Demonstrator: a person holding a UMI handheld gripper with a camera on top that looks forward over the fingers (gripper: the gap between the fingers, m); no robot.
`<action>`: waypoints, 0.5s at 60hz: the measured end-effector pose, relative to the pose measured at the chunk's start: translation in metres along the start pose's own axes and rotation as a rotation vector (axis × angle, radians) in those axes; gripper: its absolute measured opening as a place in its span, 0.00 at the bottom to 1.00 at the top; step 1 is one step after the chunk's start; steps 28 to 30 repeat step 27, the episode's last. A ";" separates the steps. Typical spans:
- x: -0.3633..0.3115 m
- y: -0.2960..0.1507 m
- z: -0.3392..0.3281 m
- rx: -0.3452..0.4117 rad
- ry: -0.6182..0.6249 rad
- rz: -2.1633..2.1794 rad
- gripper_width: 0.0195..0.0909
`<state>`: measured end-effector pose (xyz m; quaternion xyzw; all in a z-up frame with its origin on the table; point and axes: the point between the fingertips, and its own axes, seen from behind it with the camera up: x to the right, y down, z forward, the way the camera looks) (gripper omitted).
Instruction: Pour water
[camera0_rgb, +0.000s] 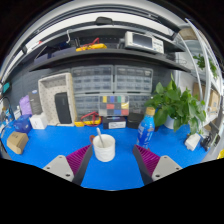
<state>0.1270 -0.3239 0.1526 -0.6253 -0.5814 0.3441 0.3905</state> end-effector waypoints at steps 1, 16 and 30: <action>-0.005 -0.003 -0.004 0.002 -0.005 0.000 0.93; -0.059 -0.026 -0.050 0.011 -0.063 0.007 0.92; -0.075 -0.018 -0.062 -0.003 -0.075 -0.012 0.93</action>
